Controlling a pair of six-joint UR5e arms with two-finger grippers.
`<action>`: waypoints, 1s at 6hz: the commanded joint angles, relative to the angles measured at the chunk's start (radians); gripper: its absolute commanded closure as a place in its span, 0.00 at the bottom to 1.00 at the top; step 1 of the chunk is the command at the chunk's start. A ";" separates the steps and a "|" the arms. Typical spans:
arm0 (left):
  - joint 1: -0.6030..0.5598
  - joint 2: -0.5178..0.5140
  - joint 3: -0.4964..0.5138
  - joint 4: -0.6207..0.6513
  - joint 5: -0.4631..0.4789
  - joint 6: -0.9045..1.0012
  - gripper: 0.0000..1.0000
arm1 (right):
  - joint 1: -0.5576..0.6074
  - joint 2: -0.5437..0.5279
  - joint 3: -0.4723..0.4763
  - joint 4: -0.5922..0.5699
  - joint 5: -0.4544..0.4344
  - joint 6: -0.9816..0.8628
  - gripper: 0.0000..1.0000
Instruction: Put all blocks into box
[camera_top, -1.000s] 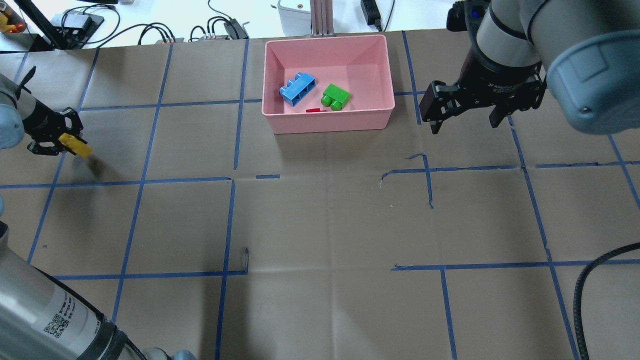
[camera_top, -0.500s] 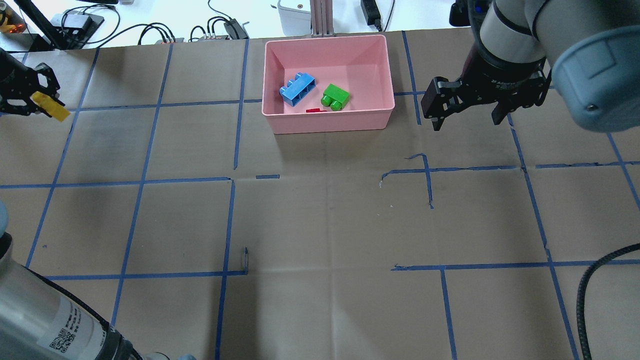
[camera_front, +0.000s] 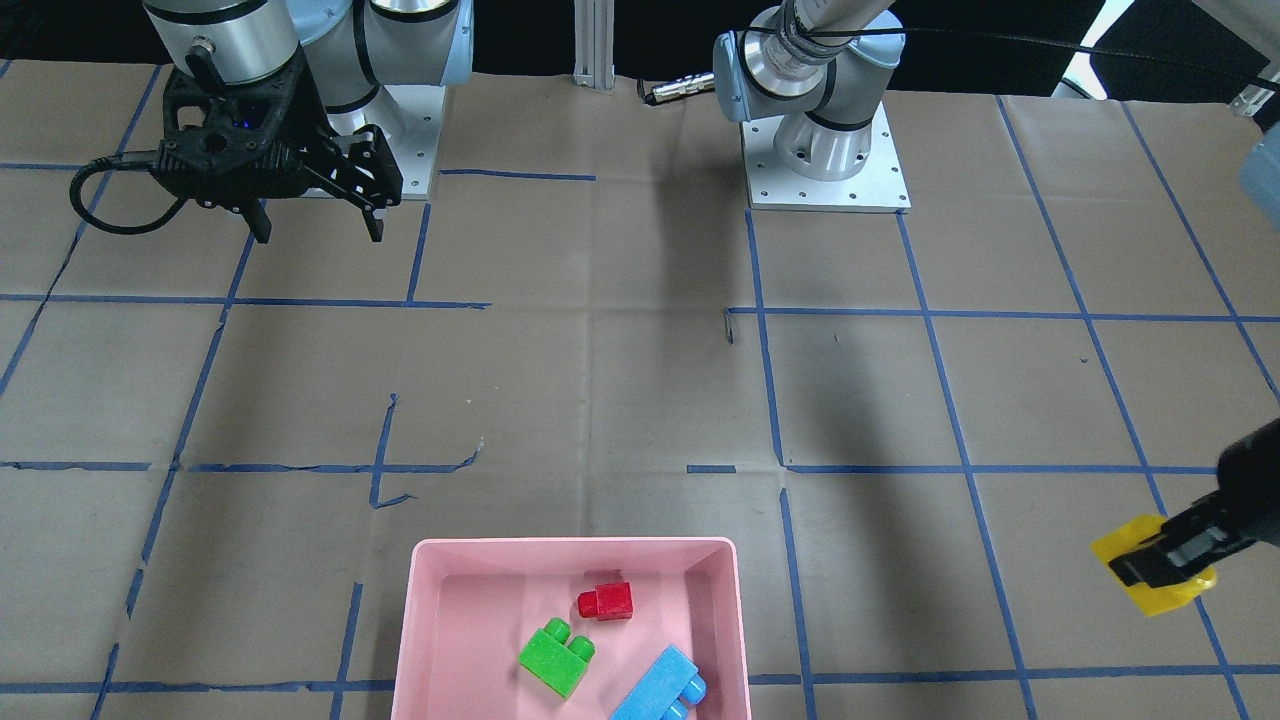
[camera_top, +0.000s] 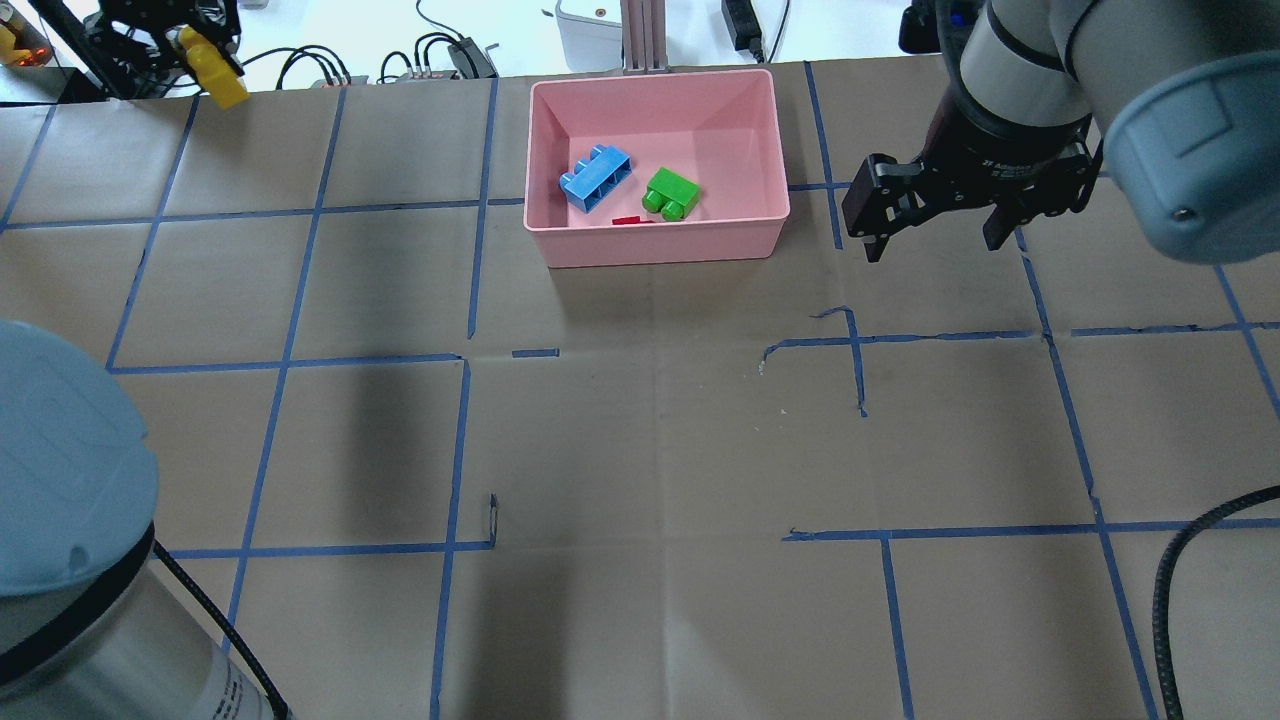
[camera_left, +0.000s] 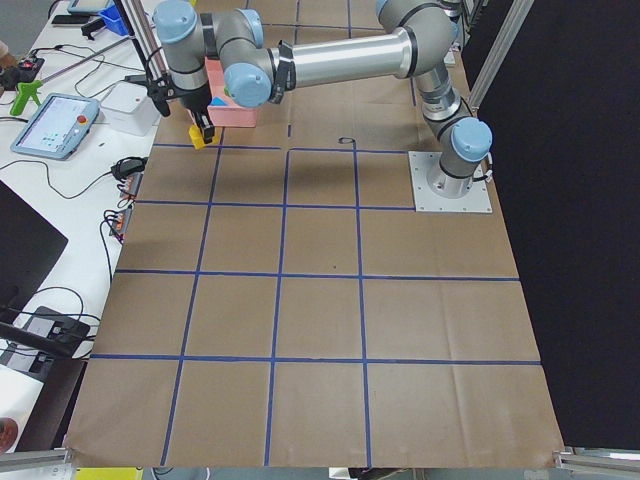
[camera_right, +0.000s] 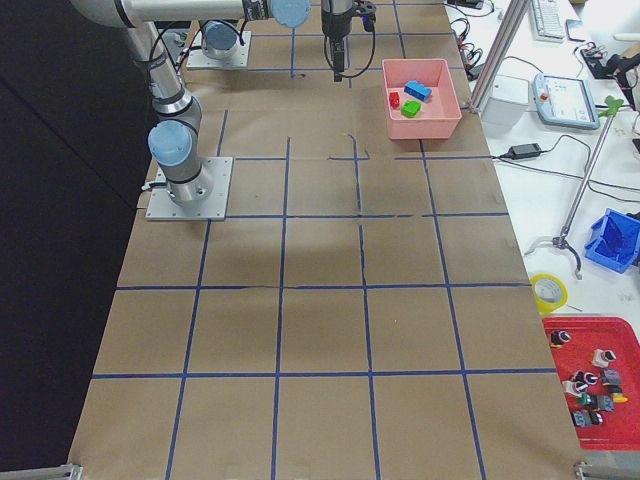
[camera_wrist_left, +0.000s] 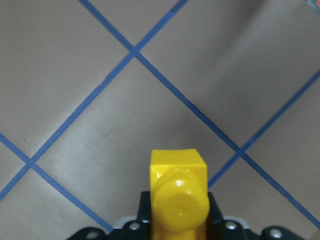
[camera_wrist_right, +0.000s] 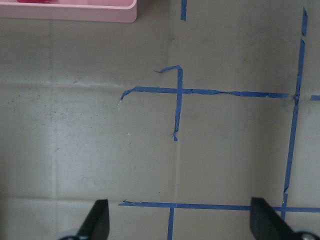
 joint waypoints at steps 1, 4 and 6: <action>-0.197 -0.038 0.019 -0.011 -0.017 -0.001 1.00 | 0.000 0.000 0.007 0.000 -0.001 -0.002 0.00; -0.365 -0.173 0.080 0.059 -0.014 -0.006 1.00 | -0.003 0.000 0.007 -0.003 -0.001 -0.005 0.00; -0.387 -0.263 0.072 0.162 -0.005 -0.009 1.00 | -0.005 0.000 0.005 -0.003 -0.001 -0.005 0.00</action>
